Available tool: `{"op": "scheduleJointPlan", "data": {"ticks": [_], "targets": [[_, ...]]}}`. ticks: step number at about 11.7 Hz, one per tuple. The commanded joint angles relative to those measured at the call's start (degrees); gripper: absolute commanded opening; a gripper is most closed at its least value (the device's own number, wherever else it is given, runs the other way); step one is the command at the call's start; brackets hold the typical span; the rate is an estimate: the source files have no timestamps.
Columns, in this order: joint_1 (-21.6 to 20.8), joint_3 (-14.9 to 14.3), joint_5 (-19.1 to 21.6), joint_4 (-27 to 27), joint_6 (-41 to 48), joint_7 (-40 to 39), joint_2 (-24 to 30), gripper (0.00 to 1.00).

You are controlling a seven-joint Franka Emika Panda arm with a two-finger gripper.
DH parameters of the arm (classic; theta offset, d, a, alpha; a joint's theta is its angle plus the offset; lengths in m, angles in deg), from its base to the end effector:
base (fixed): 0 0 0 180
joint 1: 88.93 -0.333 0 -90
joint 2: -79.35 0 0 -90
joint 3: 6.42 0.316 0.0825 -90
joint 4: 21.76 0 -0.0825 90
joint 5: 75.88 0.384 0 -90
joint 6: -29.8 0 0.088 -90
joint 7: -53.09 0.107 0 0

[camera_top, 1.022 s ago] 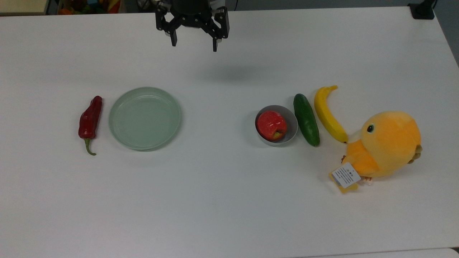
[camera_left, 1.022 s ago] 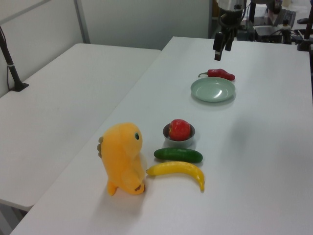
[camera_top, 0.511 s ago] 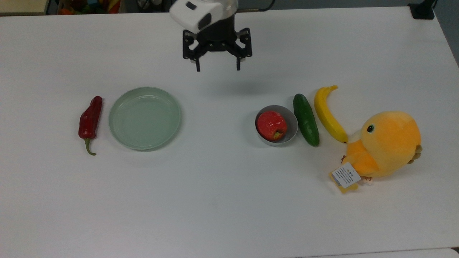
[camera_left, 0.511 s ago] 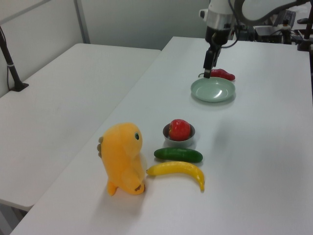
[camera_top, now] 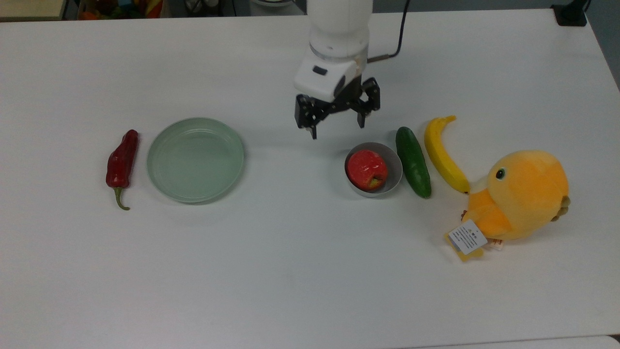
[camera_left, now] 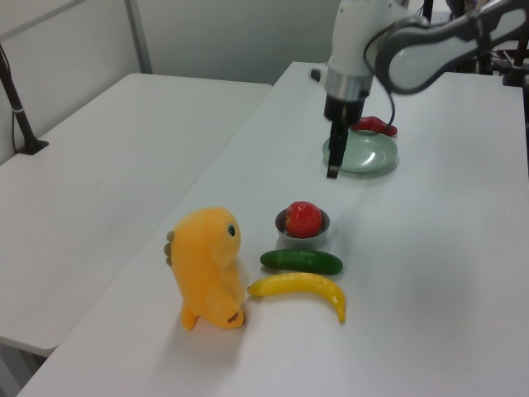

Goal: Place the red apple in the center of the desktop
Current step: 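Move the gripper over the red apple in the grey bowl and lower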

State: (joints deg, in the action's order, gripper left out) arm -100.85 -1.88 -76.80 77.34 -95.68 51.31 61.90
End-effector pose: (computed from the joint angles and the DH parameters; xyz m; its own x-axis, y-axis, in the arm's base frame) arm 0.6318 0.1814 0.4204 0.9373 0.3114 0.1564 0.3160 -0.9488 -0.0045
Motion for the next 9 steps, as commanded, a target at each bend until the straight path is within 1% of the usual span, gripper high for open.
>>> {"op": "scheduleJointPlan", "data": {"ticks": [1, 3, 9], "targets": [[-1.8, -0.2, -0.2, -2.0, -4.2, -1.5, -4.1, 1.0], [-2.7, -0.1, -1.5, -2.1, -7.4, -1.4, -5.8, 1.0], [-3.9, -0.1, -4.0, -3.7, -11.5, -1.0, -9.8, 1.0]]}}
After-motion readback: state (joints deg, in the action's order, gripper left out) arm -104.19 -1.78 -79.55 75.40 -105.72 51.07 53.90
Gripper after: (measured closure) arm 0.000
